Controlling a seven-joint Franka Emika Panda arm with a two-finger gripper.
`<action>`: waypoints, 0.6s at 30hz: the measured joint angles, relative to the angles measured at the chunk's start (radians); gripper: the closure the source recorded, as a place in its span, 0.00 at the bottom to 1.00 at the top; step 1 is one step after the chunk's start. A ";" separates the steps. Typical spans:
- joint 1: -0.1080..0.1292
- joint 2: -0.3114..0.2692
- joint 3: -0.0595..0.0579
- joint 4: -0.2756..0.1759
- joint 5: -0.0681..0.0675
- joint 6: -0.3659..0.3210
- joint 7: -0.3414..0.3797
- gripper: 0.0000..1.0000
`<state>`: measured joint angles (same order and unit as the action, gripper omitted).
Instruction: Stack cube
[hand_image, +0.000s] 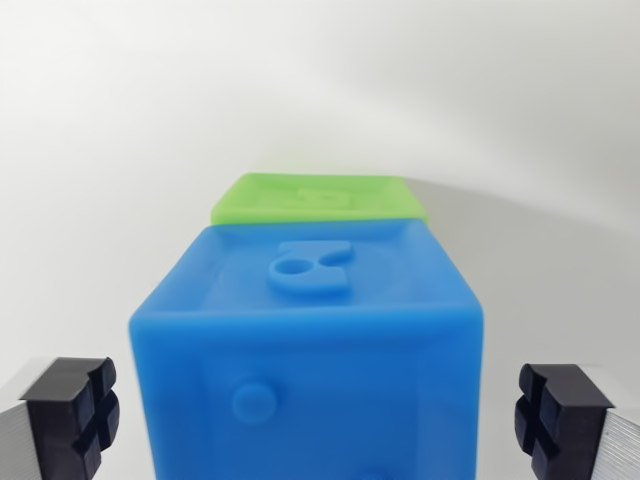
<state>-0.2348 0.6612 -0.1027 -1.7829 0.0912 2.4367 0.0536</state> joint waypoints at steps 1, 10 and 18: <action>0.000 -0.003 0.000 0.000 0.000 -0.002 0.000 0.00; 0.004 -0.051 -0.006 -0.005 -0.003 -0.045 0.001 0.00; 0.008 -0.100 -0.011 -0.006 -0.007 -0.091 0.003 0.00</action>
<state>-0.2272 0.5607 -0.1137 -1.7891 0.0843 2.3455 0.0566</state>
